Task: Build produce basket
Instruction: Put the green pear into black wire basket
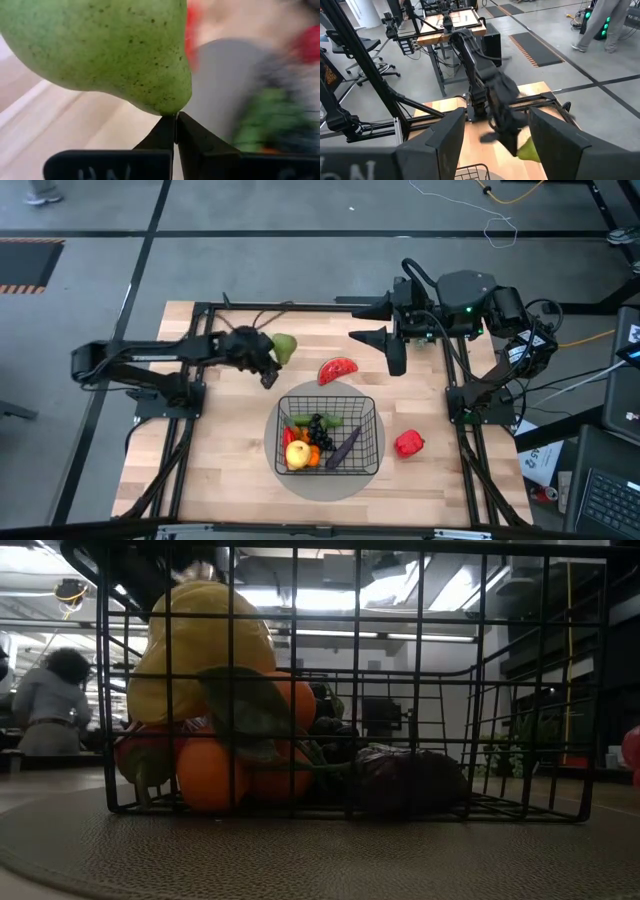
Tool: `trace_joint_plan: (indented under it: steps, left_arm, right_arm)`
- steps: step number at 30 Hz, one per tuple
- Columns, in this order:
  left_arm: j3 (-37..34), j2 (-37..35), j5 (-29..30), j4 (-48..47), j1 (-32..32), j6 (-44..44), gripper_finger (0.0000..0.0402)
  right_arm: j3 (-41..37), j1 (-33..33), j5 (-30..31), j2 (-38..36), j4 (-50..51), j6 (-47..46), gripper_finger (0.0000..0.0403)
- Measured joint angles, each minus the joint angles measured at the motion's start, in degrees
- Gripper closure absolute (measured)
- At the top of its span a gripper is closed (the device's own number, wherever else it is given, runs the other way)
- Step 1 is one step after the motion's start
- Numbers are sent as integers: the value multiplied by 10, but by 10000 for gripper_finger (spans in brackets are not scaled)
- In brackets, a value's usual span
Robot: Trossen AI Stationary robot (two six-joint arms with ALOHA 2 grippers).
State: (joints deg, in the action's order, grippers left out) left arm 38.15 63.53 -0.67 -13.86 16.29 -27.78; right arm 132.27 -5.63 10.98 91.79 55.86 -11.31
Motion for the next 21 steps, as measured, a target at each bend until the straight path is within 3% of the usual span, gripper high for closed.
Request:
trace_joint_plan:
  steps: [8,13,21]
  left_arm:
    - [0,-104,-166,171,-81,18,401]
    - [1,-93,-161,275,-133,14,401]
    - [1,-2,-155,360,-179,-14,401]
  right_arm:
    - [0,5,1,0,-2,0,183]
    - [0,12,1,0,-20,0,183]
    - [0,15,1,4,-25,12,183]
